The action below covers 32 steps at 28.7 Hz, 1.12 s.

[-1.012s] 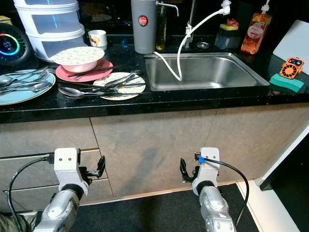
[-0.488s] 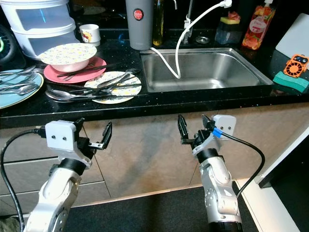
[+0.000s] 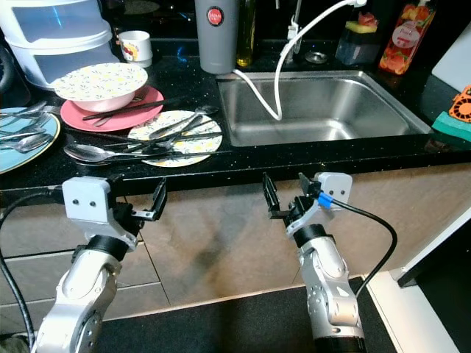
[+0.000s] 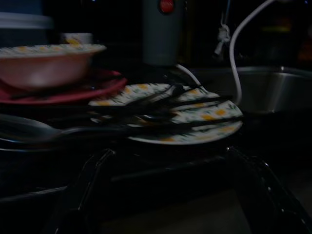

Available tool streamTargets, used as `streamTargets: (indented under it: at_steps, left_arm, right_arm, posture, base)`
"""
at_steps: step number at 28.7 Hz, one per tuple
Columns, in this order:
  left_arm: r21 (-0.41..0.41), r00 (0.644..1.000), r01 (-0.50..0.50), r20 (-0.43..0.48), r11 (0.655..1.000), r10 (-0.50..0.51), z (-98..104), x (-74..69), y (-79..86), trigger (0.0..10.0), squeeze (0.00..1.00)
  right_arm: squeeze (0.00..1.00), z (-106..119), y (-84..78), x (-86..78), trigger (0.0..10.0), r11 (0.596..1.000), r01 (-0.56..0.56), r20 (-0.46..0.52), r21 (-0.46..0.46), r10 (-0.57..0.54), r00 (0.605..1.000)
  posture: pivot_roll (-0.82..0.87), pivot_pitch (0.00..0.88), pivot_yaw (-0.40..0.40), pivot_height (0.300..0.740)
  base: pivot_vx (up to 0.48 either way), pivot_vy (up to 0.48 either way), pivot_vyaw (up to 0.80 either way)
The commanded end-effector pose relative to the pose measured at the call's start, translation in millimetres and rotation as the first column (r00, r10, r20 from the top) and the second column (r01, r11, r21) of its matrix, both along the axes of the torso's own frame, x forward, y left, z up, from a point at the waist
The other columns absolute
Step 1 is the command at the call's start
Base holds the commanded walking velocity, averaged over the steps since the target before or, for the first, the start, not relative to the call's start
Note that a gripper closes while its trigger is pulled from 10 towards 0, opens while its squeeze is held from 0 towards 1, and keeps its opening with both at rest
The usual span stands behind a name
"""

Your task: Kitchen organization

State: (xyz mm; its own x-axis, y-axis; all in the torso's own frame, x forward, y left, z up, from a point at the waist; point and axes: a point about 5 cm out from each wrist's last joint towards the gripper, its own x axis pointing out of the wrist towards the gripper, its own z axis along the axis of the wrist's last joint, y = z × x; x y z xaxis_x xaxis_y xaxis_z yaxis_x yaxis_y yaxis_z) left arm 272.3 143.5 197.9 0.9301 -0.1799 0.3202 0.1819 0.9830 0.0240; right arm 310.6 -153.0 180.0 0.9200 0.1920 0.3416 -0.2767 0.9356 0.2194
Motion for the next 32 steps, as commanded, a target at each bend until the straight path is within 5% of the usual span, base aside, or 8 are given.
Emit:
streamTargets:
  at_steps: [1, 10, 32]
  left_arm:
    - [0.006, 1.0, -0.014, -0.007, 1.0, 0.014, -0.8, -1.8, 4.4, 10.0, 0.0]
    - [0.013, 1.0, -0.004, -0.017, 1.0, 0.004, -1.4, -2.6, 2.8, 10.0, 0.0]
    - [0.039, 1.0, 0.029, 0.003, 0.999, -0.029, 1.3, -4.3, -6.8, 10.0, 0.0]
  right_arm:
    - [0.0, -0.6, 2.8, -1.5, 10.0, 1.0, -0.009, -0.002, 0.005, 0.009, 1.0]
    - [0.0, -5.8, 1.5, -2.9, 10.0, 1.0, -0.009, -0.025, 0.008, 0.009, 1.0]
    - [0.0, 4.7, -2.8, 0.1, 10.0, 1.0, 0.001, 0.0, 0.011, -0.001, 1.0]
  posture:
    - [-0.04, 0.1, -0.025, 0.74]
    - [-0.04, 0.102, -0.024, 0.74]
    - [-0.04, 0.098, -0.024, 0.74]
  base:
    - [0.281, 0.0, 0.0]
    - [0.273, 0.0, 0.0]
    - [0.0, 0.0, 0.0]
